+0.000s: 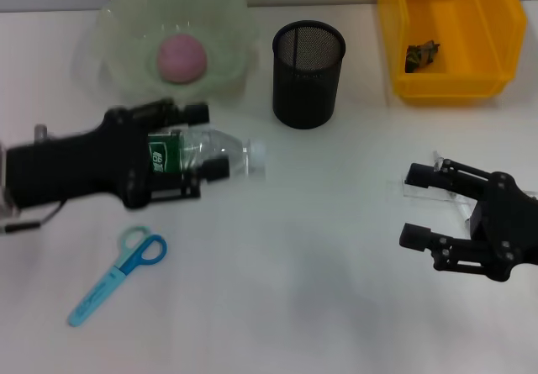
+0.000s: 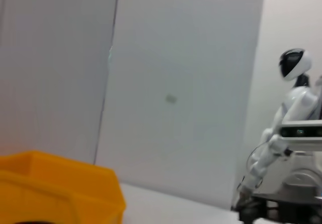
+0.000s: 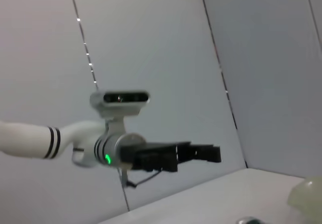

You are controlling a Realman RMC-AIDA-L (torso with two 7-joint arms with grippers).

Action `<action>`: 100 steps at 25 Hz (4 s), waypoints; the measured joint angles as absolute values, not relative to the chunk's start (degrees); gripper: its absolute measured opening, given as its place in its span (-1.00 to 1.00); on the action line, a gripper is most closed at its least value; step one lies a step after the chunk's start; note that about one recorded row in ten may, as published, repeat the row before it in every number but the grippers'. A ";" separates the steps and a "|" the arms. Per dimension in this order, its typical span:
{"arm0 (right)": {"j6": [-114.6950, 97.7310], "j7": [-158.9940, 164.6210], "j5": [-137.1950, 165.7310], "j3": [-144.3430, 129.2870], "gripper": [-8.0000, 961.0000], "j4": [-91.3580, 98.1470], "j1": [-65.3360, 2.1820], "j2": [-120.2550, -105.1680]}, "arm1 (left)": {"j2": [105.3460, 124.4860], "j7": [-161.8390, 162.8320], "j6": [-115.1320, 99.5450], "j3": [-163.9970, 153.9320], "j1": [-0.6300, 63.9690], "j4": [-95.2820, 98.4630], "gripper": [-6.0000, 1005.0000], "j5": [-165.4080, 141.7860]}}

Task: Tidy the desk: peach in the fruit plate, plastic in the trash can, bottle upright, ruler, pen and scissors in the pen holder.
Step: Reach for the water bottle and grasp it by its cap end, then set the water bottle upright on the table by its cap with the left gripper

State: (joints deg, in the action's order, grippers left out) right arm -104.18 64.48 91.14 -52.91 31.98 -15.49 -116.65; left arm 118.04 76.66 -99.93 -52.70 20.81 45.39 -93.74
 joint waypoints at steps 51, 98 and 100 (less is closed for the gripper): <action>-98.97 59.87 91.15 -53.42 0.72 20.63 -17.37 -119.00 | 119.13 107.40 -65.97 -85.82 44.25 54.04 0.59 -138.72; -96.58 60.43 90.67 -52.89 0.72 19.07 -19.07 -119.00 | 118.98 109.45 -60.78 -91.59 42.30 57.89 -0.11 -138.41; -96.43 60.45 90.62 -52.83 0.72 19.07 -19.07 -119.00 | 118.91 110.10 -61.73 -91.27 40.69 61.45 -0.10 -138.35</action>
